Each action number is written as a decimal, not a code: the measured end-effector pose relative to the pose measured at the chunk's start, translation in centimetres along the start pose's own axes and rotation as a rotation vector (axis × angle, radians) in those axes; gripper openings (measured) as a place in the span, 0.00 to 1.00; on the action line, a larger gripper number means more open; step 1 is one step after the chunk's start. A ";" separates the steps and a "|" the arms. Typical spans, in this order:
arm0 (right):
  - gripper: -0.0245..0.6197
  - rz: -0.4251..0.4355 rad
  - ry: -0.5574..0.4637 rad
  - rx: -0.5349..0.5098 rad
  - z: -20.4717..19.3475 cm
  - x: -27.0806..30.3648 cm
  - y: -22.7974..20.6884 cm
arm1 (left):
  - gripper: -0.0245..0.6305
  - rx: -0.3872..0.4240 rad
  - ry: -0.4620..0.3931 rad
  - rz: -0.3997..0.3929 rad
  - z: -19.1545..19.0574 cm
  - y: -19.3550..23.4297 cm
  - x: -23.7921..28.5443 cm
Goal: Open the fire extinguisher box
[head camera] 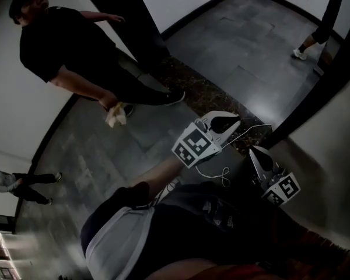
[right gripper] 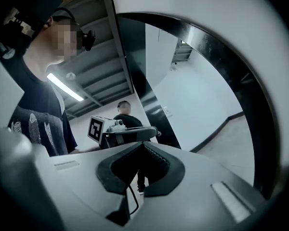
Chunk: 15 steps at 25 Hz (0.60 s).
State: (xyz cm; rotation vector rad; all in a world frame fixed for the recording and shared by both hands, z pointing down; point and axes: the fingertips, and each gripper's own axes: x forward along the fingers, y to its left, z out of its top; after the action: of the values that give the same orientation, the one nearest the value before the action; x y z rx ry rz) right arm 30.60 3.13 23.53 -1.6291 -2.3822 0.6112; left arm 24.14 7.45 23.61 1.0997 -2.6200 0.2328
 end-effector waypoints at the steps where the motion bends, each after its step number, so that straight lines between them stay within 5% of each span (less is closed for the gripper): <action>1: 0.04 0.019 0.000 -0.014 0.1 0.1 0.1 | 0.04 0.014 -0.002 0.020 0.3 -0.1 -0.3; 15: 0.04 0.197 0.029 -0.106 0.8 1.9 4.3 | 0.04 0.095 -0.089 0.129 4.1 -1.7 -5.5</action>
State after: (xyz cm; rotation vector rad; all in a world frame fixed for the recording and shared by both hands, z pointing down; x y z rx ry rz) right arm 33.17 6.03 20.83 -1.9207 -2.2868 0.4971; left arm 28.18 8.90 18.05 0.9931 -2.7887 0.3461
